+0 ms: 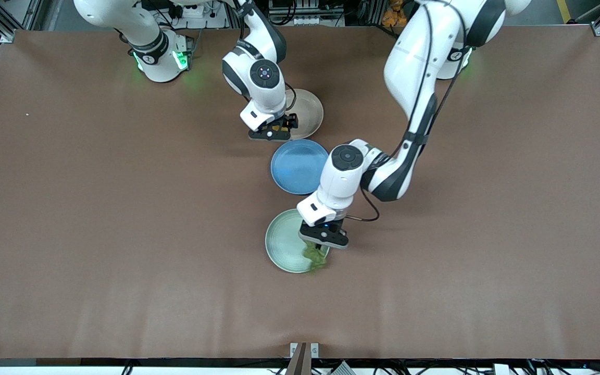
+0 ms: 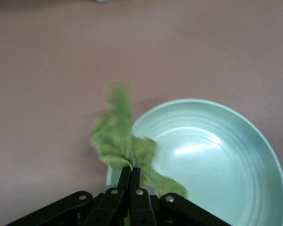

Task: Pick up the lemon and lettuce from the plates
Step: 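Grasp the lettuce with the left gripper and lift it off the plate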

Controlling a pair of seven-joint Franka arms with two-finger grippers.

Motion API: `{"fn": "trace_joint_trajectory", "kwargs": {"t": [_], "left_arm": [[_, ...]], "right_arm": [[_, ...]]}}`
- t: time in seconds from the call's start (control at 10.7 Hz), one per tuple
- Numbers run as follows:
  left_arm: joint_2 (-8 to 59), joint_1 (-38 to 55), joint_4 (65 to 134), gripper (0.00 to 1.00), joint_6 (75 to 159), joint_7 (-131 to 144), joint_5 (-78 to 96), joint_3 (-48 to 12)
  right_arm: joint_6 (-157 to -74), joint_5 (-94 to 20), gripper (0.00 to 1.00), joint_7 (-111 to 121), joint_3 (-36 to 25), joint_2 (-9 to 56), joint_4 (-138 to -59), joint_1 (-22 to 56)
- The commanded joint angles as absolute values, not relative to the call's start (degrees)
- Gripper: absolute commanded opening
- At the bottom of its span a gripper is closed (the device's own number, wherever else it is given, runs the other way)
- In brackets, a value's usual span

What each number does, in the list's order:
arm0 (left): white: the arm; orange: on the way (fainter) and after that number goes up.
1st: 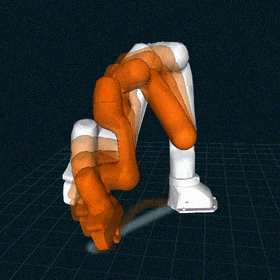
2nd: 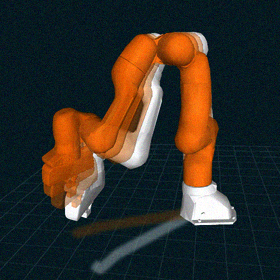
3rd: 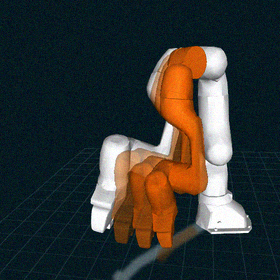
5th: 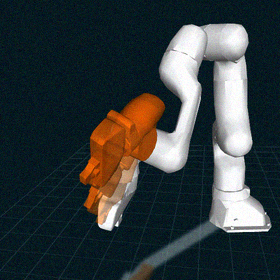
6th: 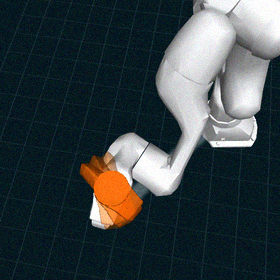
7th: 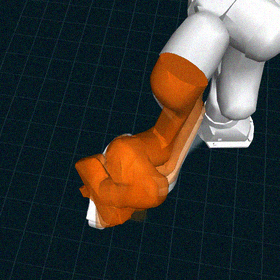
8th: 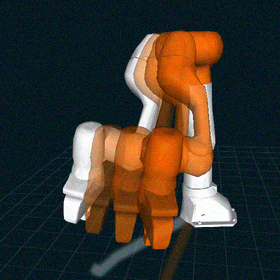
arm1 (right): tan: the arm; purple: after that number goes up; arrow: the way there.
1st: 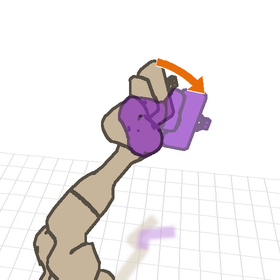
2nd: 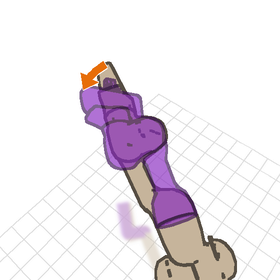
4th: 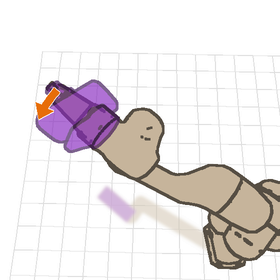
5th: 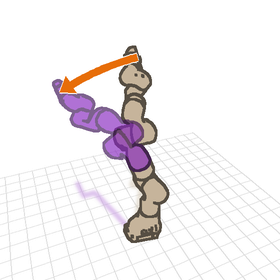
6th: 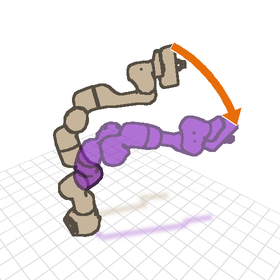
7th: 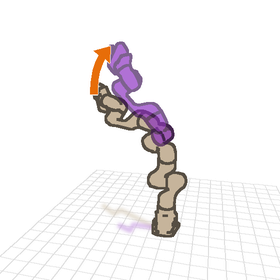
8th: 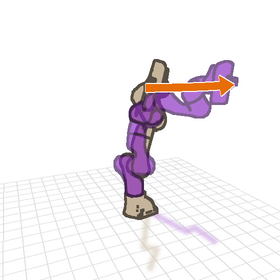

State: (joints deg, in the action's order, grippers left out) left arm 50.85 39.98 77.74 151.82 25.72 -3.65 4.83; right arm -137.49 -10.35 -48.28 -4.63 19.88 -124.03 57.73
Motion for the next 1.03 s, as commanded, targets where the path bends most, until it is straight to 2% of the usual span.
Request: {"fn": "trace_joint_trajectory", "kwargs": {"t": [0.0, 0.47, 0.56, 0.65, 0.75, 0.93], "left_arm": [[43.2, 38.2, 79.4, 0.00, 142.0, 24.8, -4.9, 4.4], [30.4, 28.3, 79.5, 0.00, 122.6, 14.5, -2.3, 3.5], [29.2, 25.1, 79.7, 0.00, 119.0, 8.4, -1.5, 3.4], [28.6, 21.7, 80.9, 0.00, 117.1, 2.0, -0.5, 3.4], [28.4, 18.6, 82.9, 0.00, 117.1, -3.8, -0.1, 3.4], [29.9, 15.7, 86.3, 0.00, 118.0, -7.6, 2.0, 3.5]], "right_arm": [[-136.1, -11.4, 1.00, -48.5, -5.0, 20.5, -123.8, 59.5], [-136.1, -11.4, 1.00, -49.0, -5.1, 21.3, -125.0, 62.8], [-136.1, -11.3, 0.88, -49.0, -5.1, 21.4, -125.2, 63.2], [-136.6, -11.3, 0.09, -49.3, -5.1, 21.4, -125.4, 63.9], [-136.8, -11.3, 0.00, -50.4, -5.2, 21.6, -125.3, 64.2], [-136.7, -11.2, 0.00, -51.2, -5.1, 21.2, -125.2, 64.2]]}}
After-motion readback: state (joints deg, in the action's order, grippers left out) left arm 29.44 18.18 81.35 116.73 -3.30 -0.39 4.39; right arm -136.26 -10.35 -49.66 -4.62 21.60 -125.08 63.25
